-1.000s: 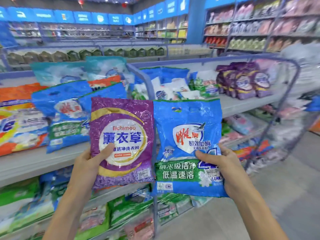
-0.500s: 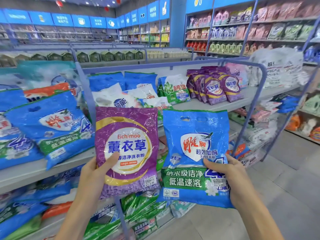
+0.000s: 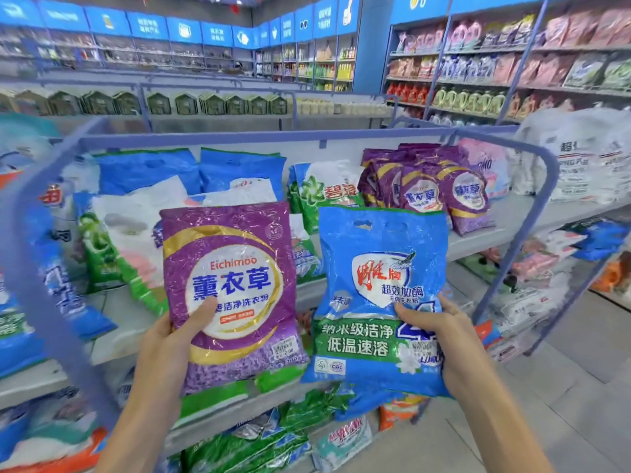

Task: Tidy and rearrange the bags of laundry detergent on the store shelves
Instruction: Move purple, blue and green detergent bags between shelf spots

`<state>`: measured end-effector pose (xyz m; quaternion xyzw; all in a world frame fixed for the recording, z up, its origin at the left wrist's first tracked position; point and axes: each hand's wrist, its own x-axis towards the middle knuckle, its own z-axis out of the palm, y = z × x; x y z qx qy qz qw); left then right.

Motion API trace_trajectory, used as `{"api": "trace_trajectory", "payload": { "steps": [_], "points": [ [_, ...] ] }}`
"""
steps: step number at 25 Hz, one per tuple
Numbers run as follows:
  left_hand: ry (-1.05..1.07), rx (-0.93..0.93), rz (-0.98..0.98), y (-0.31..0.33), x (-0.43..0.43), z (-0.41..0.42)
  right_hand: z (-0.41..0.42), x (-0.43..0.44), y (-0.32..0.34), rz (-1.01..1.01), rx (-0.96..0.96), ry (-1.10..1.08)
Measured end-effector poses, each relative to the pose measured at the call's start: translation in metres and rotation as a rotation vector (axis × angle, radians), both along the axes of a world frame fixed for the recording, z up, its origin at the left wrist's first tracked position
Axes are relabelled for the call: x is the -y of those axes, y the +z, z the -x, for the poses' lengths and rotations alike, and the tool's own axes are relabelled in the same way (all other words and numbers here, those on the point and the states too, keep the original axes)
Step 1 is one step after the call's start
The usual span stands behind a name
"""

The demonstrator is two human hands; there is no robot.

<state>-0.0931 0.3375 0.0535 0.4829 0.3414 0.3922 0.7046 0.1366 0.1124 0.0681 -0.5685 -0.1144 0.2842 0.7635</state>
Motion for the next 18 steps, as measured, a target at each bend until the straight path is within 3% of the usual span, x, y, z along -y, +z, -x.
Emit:
{"api": "trace_trajectory", "payload": {
  "steps": [13, 18],
  "points": [
    [0.292, 0.006, -0.082, 0.016, 0.031, -0.152, -0.214, -0.106, 0.022, -0.110, 0.120, 0.284],
    [0.414, -0.011, -0.048, 0.016, 0.048, -0.194, -0.251, -0.145, 0.021, -0.079, 0.138, 0.389]
  ]
}}
